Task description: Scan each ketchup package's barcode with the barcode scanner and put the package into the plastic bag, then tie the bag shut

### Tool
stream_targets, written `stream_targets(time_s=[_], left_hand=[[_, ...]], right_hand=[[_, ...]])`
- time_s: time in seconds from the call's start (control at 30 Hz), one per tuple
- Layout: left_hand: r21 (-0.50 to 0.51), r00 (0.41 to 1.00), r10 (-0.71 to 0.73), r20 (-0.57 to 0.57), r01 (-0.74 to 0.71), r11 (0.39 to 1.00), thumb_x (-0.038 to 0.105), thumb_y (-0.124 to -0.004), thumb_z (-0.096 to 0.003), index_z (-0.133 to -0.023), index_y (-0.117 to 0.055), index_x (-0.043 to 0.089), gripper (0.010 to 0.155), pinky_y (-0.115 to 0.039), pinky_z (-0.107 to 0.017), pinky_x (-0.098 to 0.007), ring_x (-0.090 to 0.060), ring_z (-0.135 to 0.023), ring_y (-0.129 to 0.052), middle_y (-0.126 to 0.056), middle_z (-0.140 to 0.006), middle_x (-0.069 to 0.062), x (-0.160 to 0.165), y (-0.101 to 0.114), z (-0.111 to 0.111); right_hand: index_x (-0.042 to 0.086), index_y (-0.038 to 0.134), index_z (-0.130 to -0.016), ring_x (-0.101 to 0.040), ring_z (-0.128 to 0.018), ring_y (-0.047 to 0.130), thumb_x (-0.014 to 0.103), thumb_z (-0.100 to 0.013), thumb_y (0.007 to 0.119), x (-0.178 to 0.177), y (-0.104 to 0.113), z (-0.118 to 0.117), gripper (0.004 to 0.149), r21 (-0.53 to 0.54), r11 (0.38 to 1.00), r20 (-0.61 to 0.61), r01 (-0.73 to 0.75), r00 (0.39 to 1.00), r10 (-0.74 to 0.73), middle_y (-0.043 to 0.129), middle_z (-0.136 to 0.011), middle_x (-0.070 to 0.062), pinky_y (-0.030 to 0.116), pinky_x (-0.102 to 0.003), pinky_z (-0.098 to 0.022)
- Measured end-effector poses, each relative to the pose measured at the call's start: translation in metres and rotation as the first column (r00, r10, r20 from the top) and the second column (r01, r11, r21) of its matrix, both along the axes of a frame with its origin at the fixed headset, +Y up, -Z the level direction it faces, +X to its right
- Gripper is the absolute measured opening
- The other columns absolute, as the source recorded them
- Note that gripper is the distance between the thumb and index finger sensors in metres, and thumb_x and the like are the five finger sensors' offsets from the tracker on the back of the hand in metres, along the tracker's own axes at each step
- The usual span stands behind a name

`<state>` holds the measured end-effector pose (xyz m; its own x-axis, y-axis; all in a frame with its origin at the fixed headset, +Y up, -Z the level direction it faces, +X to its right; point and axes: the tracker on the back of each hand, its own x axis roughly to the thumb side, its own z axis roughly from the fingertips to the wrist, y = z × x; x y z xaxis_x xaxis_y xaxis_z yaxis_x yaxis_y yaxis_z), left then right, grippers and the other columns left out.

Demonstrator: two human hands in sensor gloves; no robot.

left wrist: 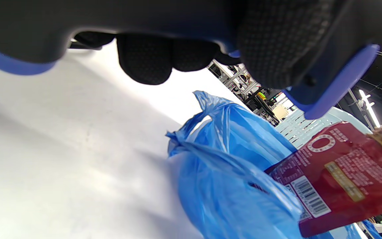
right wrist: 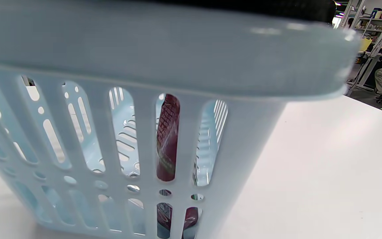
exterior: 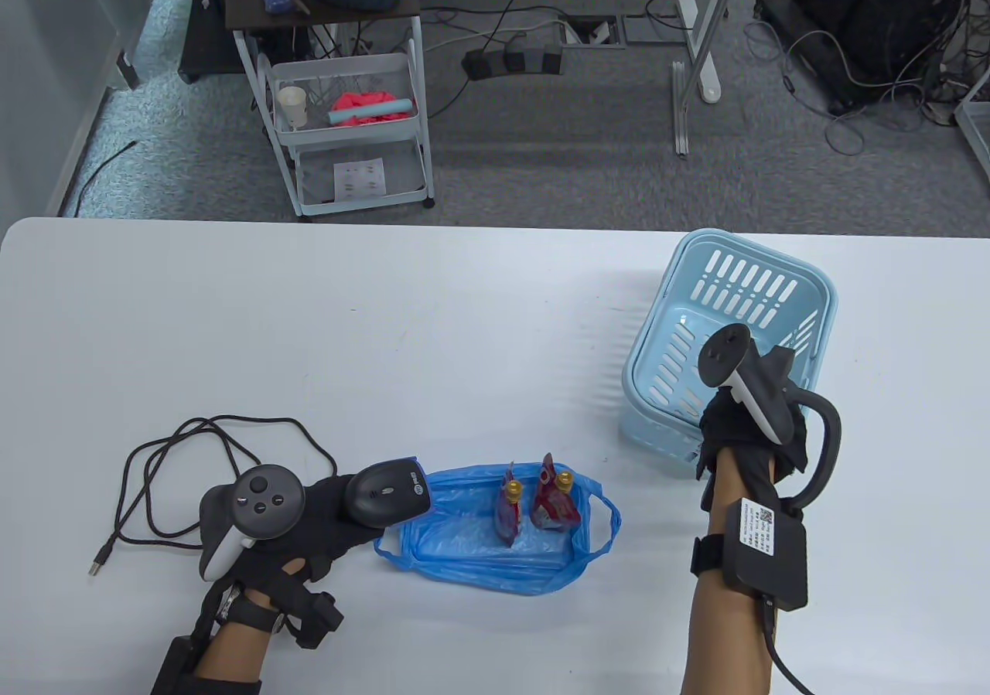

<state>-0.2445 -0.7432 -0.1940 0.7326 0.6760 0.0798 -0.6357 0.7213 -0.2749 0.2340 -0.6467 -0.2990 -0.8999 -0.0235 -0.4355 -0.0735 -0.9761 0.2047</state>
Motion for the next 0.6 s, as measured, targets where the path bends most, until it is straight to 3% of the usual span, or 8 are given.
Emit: stream_targets(time_s=[0.3, 0.6], left_hand=[[-0.003, 1.000, -0.005, 0.007, 0.005, 1.000, 0.050, -0.090, -0.0410, -0.086, -0.085, 0.032, 0.049, -0.078, -0.062, -0.051, -0.029, -0.071, -0.099, -0.090, -0.083, 0.004, 0.001, -0.001, 0.000], [0.001, 1.000, -0.006, 0.008, 0.006, 1.000, 0.050, -0.090, -0.0410, -0.086, -0.085, 0.032, 0.049, -0.078, -0.062, -0.051, -0.029, -0.071, -0.099, -0.090, -0.083, 0.004, 0.001, -0.001, 0.000]], right_hand=[[0.012, 0.074, -0.093, -0.035, -0.067, 0.090, 0.021, -0.049, 0.083, 0.000, 0.009, 0.005, 0.046, 0.065, 0.998, -0.013, 0.023, 1.000, -0.023, 0.088, -0.083, -0.015, 0.078, -0.044, -0.044], [0.011, 0.074, -0.094, -0.036, -0.067, 0.089, 0.022, -0.049, 0.082, -0.002, 0.034, 0.015, 0.046, 0.181, 0.982, -0.037, 0.051, 0.998, -0.045, 0.087, -0.083, -0.015, 0.077, -0.044, -0.045]])
